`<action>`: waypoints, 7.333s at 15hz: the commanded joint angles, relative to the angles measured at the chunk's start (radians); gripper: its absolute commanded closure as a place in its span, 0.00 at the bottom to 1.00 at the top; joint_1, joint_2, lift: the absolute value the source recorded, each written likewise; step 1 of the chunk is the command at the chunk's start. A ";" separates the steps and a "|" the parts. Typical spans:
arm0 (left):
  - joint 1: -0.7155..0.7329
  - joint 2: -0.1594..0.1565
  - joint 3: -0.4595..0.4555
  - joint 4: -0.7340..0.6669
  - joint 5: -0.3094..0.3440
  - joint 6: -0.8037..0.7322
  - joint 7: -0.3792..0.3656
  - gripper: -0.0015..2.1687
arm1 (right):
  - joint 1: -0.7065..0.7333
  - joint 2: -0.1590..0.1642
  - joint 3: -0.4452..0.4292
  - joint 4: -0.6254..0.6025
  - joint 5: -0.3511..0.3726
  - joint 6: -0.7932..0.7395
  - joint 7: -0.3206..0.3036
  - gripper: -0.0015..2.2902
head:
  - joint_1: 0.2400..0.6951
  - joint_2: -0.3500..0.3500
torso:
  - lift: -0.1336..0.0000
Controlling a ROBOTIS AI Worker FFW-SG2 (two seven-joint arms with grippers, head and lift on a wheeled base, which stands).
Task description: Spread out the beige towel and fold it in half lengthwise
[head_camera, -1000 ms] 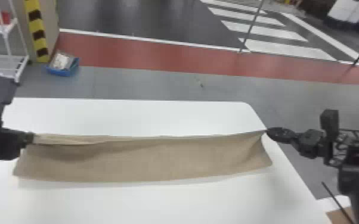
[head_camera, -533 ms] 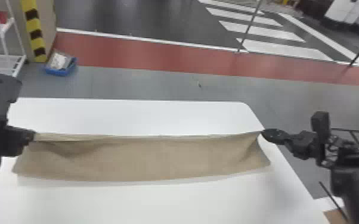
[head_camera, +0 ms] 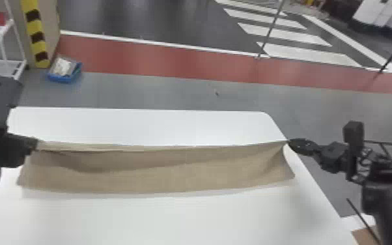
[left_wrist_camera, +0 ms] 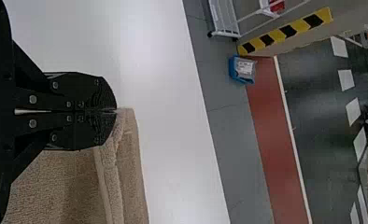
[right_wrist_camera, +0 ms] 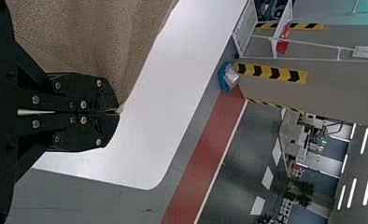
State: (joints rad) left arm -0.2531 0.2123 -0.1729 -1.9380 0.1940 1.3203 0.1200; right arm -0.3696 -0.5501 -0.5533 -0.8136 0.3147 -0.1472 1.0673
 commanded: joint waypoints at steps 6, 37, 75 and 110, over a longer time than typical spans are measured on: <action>-0.018 -0.005 -0.020 -0.032 -0.008 0.029 0.003 0.84 | 0.000 -0.004 -0.004 0.008 -0.023 0.002 -0.018 0.72 | 1.00 0.01 | 0.07; -0.067 -0.005 0.133 0.312 0.262 -0.155 -0.072 0.20 | 0.169 0.016 -0.094 -0.127 -0.163 0.039 -0.073 0.03 | 1.00 0.00 | 0.07; -0.023 0.073 0.352 0.269 0.266 0.066 -0.128 0.64 | 0.130 0.055 -0.042 -0.162 -0.236 0.232 -0.015 0.10 | 1.00 0.10 | 0.07; -0.210 -0.137 -0.297 0.662 0.053 -0.652 -0.381 0.32 | 0.141 0.196 -0.013 -0.334 -0.246 0.631 -0.013 0.15 | 1.00 0.00 | 0.07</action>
State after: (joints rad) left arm -0.4577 0.0793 -0.4673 -1.2912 0.2473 0.6747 -0.2605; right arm -0.2331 -0.3559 -0.5662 -1.1424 0.0690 0.4845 1.0538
